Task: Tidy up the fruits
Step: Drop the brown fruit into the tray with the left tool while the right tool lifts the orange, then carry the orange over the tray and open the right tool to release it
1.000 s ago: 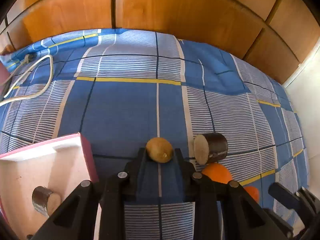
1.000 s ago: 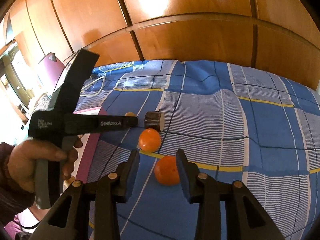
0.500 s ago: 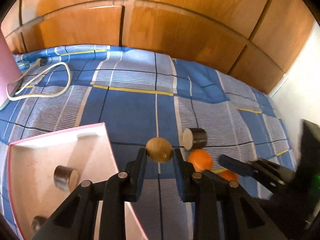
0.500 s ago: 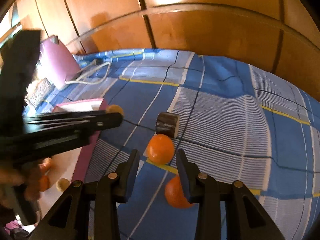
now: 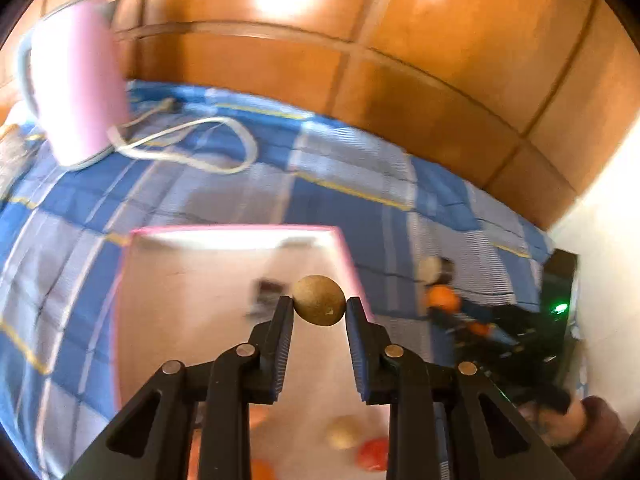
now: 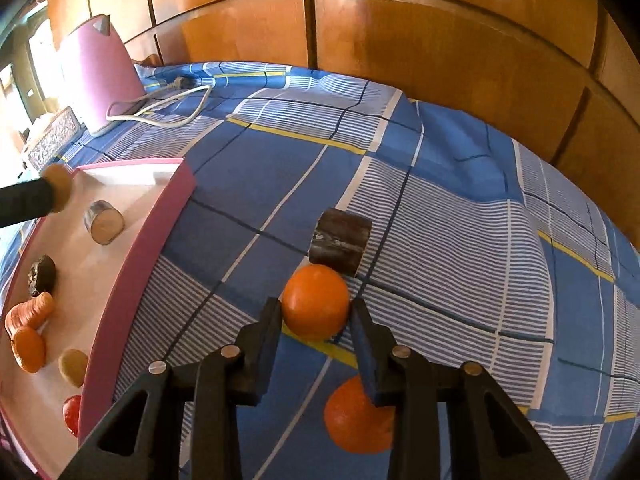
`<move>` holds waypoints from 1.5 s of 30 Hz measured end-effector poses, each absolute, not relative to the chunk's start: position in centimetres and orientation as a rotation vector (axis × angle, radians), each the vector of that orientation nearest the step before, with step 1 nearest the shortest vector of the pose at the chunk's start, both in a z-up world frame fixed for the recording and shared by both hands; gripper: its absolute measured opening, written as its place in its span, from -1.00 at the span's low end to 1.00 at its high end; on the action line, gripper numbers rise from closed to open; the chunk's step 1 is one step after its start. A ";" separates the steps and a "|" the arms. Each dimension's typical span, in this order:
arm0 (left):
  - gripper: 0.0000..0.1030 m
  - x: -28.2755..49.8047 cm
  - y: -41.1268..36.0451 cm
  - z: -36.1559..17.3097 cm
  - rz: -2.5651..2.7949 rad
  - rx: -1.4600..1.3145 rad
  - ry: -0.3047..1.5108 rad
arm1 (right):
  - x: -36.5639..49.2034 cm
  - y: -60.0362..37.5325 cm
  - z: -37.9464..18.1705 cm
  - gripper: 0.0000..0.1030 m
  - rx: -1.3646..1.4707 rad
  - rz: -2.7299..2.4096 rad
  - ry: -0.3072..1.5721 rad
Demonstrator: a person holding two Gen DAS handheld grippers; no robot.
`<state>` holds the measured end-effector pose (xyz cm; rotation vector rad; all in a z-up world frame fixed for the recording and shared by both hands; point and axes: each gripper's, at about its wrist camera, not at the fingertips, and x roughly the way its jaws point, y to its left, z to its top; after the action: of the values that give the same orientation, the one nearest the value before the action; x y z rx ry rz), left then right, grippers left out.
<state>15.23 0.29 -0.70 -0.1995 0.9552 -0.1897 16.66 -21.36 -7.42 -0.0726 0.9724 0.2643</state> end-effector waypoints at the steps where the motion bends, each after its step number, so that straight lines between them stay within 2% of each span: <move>1: -0.48 15.2 1.1 -1.1 -0.167 -0.214 0.967 | 16.7 -21.3 -7.4 -0.32 -0.076 0.259 0.975; 9: -0.42 14.3 2.0 -3.5 -0.126 -0.180 1.006 | 16.4 -20.6 -7.3 -0.33 -0.123 0.237 0.985; 11: -0.16 13.7 2.0 -3.3 -0.114 -0.181 0.991 | 16.1 -20.3 -7.2 -0.33 -0.123 0.247 0.987; 12: -0.14 13.3 2.1 -3.1 -0.105 -0.185 0.980 | 15.9 -20.1 -7.2 -0.33 -0.131 0.252 0.985; 31: -0.05 6.8 1.2 0.0 -0.099 -0.142 0.879 | 10.0 -17.2 -6.4 -0.33 -0.145 0.337 0.961; 45: -0.01 3.3 1.7 0.6 -0.099 -0.156 0.852 | 6.0 -17.5 -4.6 -0.33 -0.021 0.383 0.933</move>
<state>3.28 1.65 0.65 -0.1556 0.8521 -0.0989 5.99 -17.49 -4.56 -0.0211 0.9329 0.3826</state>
